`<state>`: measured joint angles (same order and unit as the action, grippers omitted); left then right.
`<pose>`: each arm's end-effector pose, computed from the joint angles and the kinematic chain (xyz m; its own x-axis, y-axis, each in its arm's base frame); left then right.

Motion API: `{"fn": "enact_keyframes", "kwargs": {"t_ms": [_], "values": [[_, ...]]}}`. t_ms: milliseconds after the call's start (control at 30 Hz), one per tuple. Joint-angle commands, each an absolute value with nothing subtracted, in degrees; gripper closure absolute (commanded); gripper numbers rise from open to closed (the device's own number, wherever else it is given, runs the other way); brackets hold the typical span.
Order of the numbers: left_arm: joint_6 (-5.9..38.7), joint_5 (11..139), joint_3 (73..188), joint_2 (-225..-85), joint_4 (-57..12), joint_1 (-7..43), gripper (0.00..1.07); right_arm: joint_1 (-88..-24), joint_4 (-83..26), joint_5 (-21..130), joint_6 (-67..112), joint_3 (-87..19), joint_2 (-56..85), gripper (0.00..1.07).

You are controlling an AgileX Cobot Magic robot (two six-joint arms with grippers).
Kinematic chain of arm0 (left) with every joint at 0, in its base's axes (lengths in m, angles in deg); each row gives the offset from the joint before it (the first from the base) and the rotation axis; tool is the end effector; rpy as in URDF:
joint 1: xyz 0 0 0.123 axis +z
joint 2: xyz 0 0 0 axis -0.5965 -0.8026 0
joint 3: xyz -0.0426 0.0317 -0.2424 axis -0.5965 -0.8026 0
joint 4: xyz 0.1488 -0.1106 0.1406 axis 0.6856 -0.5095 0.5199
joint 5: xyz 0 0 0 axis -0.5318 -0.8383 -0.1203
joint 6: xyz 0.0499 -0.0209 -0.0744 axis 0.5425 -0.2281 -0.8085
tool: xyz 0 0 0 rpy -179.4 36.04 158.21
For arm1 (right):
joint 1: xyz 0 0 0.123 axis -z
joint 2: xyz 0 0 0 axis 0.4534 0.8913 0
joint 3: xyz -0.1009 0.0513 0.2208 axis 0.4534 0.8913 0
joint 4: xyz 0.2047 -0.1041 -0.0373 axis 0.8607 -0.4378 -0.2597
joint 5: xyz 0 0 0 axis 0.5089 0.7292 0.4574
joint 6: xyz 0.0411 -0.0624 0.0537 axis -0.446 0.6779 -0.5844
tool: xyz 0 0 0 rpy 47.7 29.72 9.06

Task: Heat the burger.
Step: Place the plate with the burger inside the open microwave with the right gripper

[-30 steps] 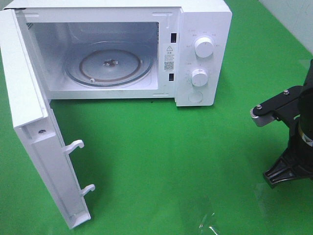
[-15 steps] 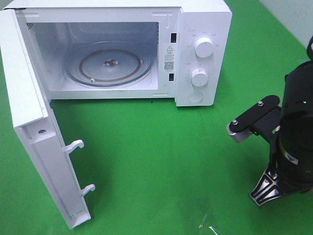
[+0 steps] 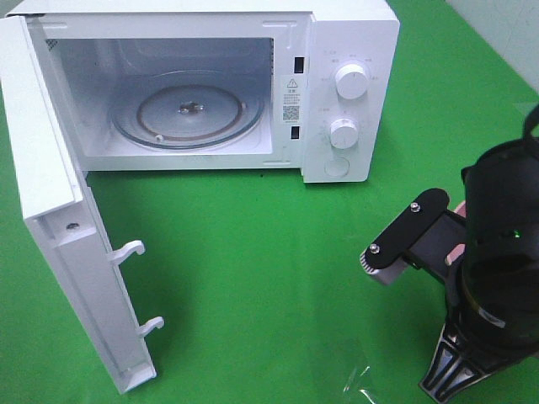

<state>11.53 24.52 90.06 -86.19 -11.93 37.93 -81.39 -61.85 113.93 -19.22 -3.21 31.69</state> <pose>0.0125 -0.0050 0.2719 -0.4446 -0.0609 -0.8936 0.0073 0.9974 -0.0716 0.1491 0.1360 0.1465 -0.7702 -0.6351 -0.0587 -0.5441 0.7023 -0.4590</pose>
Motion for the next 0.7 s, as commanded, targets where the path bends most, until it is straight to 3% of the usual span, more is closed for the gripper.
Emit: {"fn": "enact_keyframes", "kwargs": {"t_ms": [33, 700], "values": [[11.47, 24.92, 89.94, -85.39, -12.33, 37.82, 0.09, -83.4, -64.77, 116.97, -19.96, -2.35, 29.91, 1.07], [11.47, 24.92, 89.94, -85.39, -12.33, 37.82, 0.09, -99.5, -64.77, 121.55, -22.37, 3.78, 22.64, 1.06]]}}
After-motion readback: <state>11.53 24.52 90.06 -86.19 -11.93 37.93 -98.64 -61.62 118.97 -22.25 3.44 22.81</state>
